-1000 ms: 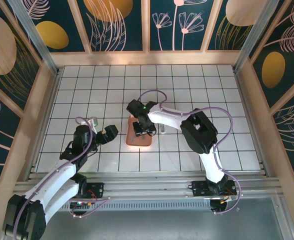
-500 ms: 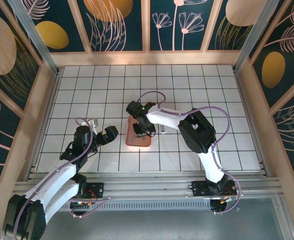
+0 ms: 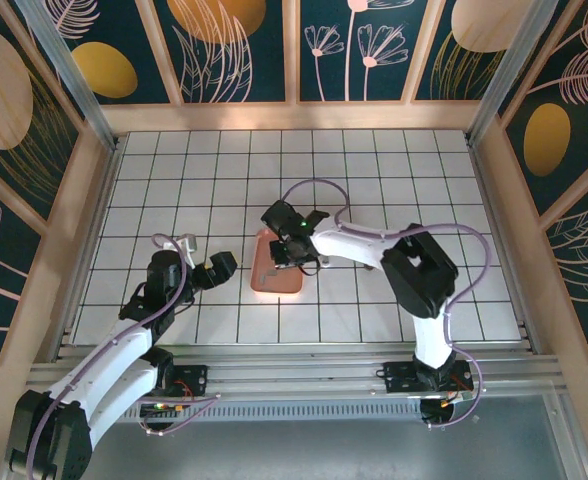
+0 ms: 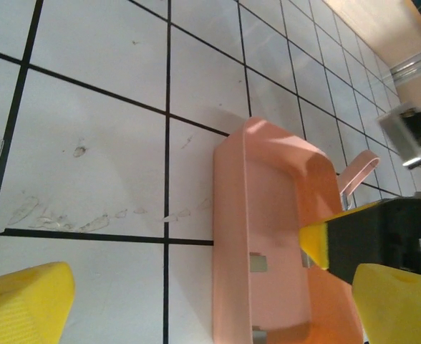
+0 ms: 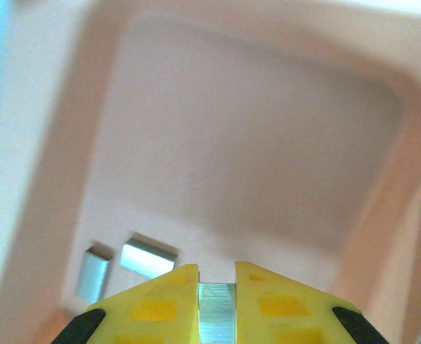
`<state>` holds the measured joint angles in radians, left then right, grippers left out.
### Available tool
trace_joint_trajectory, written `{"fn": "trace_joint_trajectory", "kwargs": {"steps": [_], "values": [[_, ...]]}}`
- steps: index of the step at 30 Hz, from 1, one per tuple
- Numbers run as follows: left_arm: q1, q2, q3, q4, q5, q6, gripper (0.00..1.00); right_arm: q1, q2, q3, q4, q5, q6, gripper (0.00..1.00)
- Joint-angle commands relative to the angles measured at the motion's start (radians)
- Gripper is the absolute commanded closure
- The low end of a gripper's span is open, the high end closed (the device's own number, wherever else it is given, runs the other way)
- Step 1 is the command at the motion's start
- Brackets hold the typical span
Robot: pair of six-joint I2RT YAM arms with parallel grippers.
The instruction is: Load the staples into the stapler
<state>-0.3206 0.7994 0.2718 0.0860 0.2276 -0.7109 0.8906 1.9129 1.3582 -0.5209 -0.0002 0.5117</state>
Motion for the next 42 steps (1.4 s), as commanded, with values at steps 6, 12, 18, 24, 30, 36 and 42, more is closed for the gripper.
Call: {"fn": "trace_joint_trajectory", "kwargs": {"steps": [6, 12, 18, 24, 30, 36, 42], "values": [[0.004, 0.024, 0.067, 0.051, 0.030, 0.012, 0.03, -0.046, -0.221, -0.190, 0.213, 0.021, 0.034, 0.85], [0.002, 0.099, 0.092, 0.108, 0.072, -0.002, 0.05, -0.080, -0.334, -0.311, 0.255, 0.020, 0.048, 0.85], [-0.055, 0.174, 0.136, 0.143, 0.069, 0.017, 0.06, -0.134, -0.426, -0.409, 0.196, -0.027, 0.050, 0.84], [-0.140, 0.268, 0.182, 0.189, 0.077, 0.052, 0.06, -0.166, -0.457, -0.481, 0.062, -0.051, 0.057, 0.85], [-0.158, 0.305, 0.194, 0.206, 0.074, 0.057, 0.06, -0.192, -0.441, -0.518, -0.028, -0.057, 0.049, 0.84], [-0.158, 0.298, 0.187, 0.193, 0.062, 0.058, 0.06, -0.205, -0.390, -0.502, -0.090, -0.029, 0.017, 0.84], [-0.158, 0.281, 0.173, 0.192, 0.047, 0.059, 0.06, -0.205, -0.338, -0.486, -0.113, -0.027, -0.001, 0.84]]}}
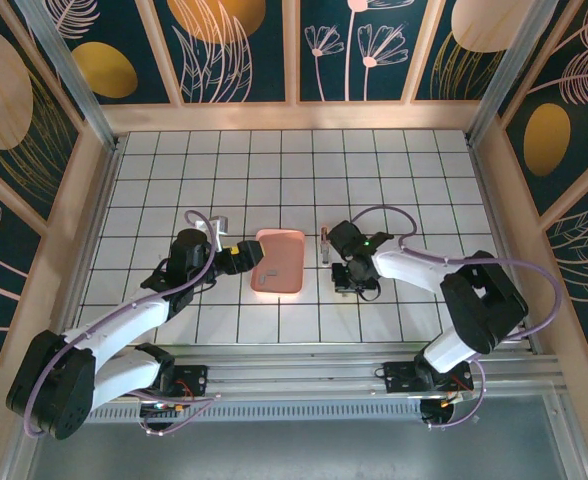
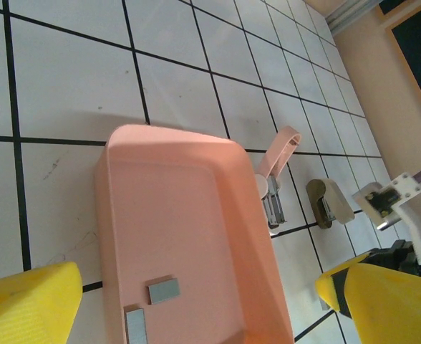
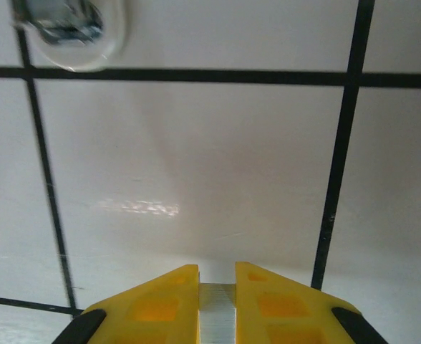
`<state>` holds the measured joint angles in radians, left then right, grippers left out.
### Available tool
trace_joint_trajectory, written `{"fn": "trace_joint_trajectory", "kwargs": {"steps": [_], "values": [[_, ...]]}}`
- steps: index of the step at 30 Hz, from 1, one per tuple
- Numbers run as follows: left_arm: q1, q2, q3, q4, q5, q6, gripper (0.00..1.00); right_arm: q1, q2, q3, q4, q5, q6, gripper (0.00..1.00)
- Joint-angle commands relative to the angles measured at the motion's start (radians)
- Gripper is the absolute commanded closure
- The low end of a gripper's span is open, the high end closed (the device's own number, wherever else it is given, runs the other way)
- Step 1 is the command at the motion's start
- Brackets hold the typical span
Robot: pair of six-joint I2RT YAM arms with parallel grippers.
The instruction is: Load the staples into the stapler
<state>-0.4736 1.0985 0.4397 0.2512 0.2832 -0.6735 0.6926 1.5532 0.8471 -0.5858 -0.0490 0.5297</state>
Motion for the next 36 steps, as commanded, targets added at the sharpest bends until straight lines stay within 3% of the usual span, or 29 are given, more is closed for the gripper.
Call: {"fn": "trace_joint_trajectory", "kwargs": {"steps": [1, 5, 12, 19, 36], "values": [[-0.005, -0.020, 0.004, 0.026, -0.009, 0.023, 0.06, -0.007, 0.026, 0.027, -0.049, 0.019, -0.020, 0.84], [-0.005, -0.022, 0.000, 0.026, -0.010, 0.024, 0.06, -0.007, 0.041, 0.037, -0.059, 0.020, -0.023, 0.82], [-0.005, -0.018, -0.002, 0.027, -0.012, 0.028, 0.06, -0.018, 0.027, 0.137, -0.180, 0.019, -0.007, 0.69], [-0.005, -0.006, -0.003, 0.027, -0.007, 0.039, 0.05, -0.035, 0.057, 0.190, -0.268, -0.052, 0.036, 0.68], [-0.004, -0.006, -0.009, 0.017, -0.015, 0.054, 0.05, -0.022, 0.151, 0.186, -0.224, -0.054, 0.012, 0.69]]}}
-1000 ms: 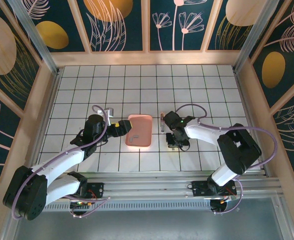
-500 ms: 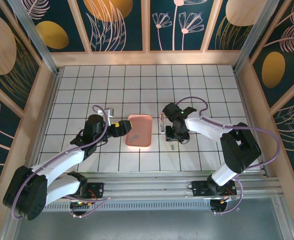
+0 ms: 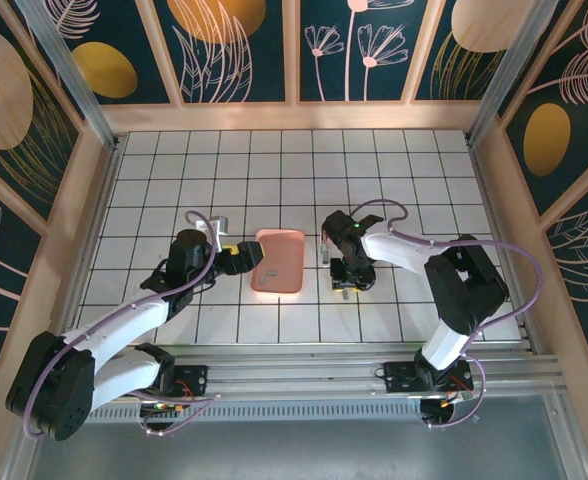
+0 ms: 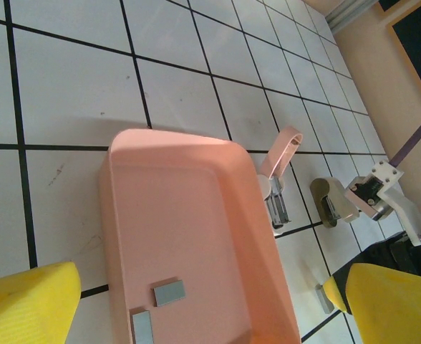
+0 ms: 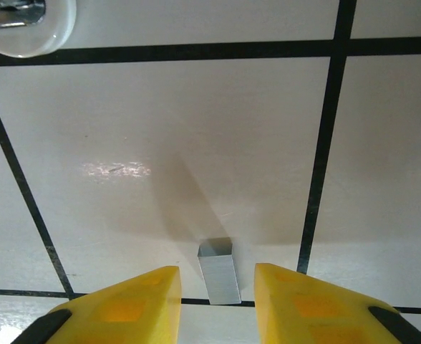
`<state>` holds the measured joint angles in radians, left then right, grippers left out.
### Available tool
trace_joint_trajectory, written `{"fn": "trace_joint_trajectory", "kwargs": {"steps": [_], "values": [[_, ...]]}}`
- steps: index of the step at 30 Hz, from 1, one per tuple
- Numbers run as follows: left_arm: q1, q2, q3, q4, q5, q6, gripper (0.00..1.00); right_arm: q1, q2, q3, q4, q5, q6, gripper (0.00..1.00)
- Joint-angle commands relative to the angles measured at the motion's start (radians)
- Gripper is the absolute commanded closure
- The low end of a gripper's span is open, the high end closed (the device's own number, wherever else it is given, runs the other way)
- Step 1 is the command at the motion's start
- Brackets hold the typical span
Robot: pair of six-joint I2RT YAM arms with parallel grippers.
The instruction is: Load the staples into the stapler
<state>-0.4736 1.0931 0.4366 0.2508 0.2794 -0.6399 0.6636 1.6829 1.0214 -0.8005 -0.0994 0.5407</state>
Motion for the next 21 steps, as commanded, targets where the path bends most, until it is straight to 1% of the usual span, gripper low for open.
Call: {"fn": "trace_joint_trajectory", "kwargs": {"steps": [1, 11, 21], "values": [[-0.005, 0.000, -0.004, 0.016, -0.011, 0.022, 0.05, 0.006, 0.023, 0.011, -0.004, -0.005, -0.001, 0.69], [-0.005, 0.007, 0.001, 0.016, -0.009, 0.022, 0.05, 0.009, 0.047, 0.002, 0.026, -0.015, -0.011, 0.72], [-0.005, 0.015, 0.011, 0.015, -0.006, 0.024, 0.05, 0.010, 0.073, -0.015, 0.027, 0.002, -0.016, 0.74]]}}
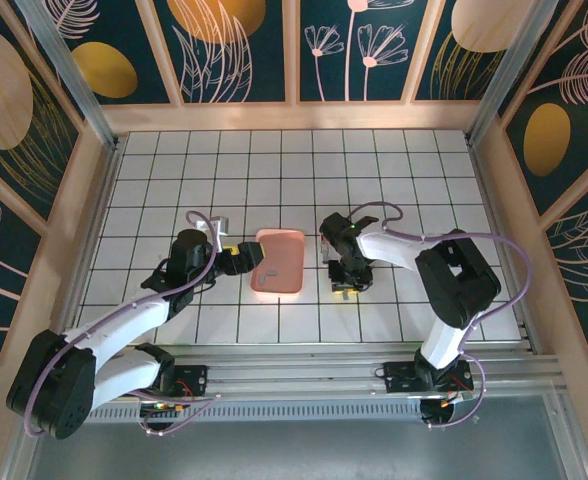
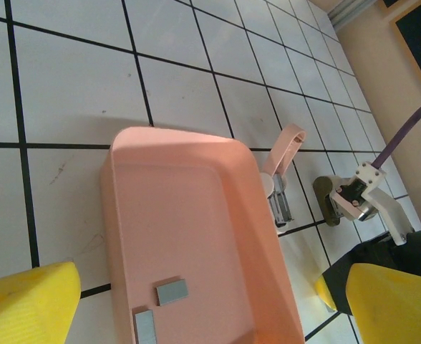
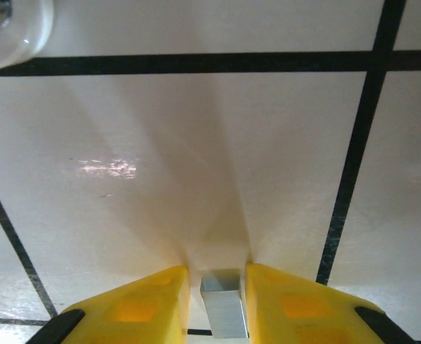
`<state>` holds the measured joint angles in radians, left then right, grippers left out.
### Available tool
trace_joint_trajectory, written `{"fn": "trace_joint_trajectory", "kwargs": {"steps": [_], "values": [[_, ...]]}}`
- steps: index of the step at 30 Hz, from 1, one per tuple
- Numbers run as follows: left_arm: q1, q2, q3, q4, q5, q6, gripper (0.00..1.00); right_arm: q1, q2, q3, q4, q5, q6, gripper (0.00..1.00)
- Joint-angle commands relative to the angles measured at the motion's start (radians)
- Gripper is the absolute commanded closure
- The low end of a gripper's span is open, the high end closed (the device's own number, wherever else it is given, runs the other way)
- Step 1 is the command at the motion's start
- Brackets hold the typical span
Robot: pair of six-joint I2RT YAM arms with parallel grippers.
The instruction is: Load the staples into the stapler
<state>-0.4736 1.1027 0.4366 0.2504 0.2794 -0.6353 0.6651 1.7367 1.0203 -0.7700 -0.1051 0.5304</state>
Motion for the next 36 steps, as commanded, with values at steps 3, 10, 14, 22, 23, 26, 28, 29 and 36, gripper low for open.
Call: {"fn": "trace_joint_trajectory", "kwargs": {"steps": [3, 10, 14, 22, 23, 26, 28, 29, 36], "values": [[-0.005, 0.008, 0.012, 0.019, -0.004, 0.022, 0.05, 0.008, 0.022, -0.016, -0.002, 0.009, -0.006, 0.73], [-0.005, 0.007, 0.013, 0.024, -0.004, 0.025, 0.05, 0.010, 0.008, -0.022, 0.009, 0.034, -0.003, 0.79], [-0.005, 0.004, 0.014, 0.027, -0.006, 0.029, 0.05, 0.013, -0.023, -0.031, 0.032, 0.045, 0.006, 0.81], [-0.005, -0.026, -0.005, 0.061, -0.073, 0.026, 0.03, 0.014, -0.122, -0.094, 0.153, 0.056, 0.082, 0.84], [-0.005, -0.027, -0.010, 0.072, -0.085, 0.020, 0.03, 0.014, -0.131, -0.098, 0.167, 0.060, 0.092, 0.84], [-0.004, -0.026, -0.032, 0.122, -0.103, 0.007, 0.03, 0.016, -0.161, -0.110, 0.221, 0.074, 0.129, 0.84], [-0.005, -0.022, -0.040, 0.144, -0.117, 0.000, 0.03, 0.016, -0.174, -0.109, 0.249, 0.091, 0.153, 0.84], [-0.005, -0.018, -0.042, 0.151, -0.123, 0.003, 0.03, 0.016, -0.180, -0.105, 0.259, 0.099, 0.162, 0.84], [-0.005, 0.064, 0.000, 0.141, -0.168, 0.077, 0.02, 0.025, -0.184, -0.056, 0.286, 0.190, 0.206, 0.85]]}}
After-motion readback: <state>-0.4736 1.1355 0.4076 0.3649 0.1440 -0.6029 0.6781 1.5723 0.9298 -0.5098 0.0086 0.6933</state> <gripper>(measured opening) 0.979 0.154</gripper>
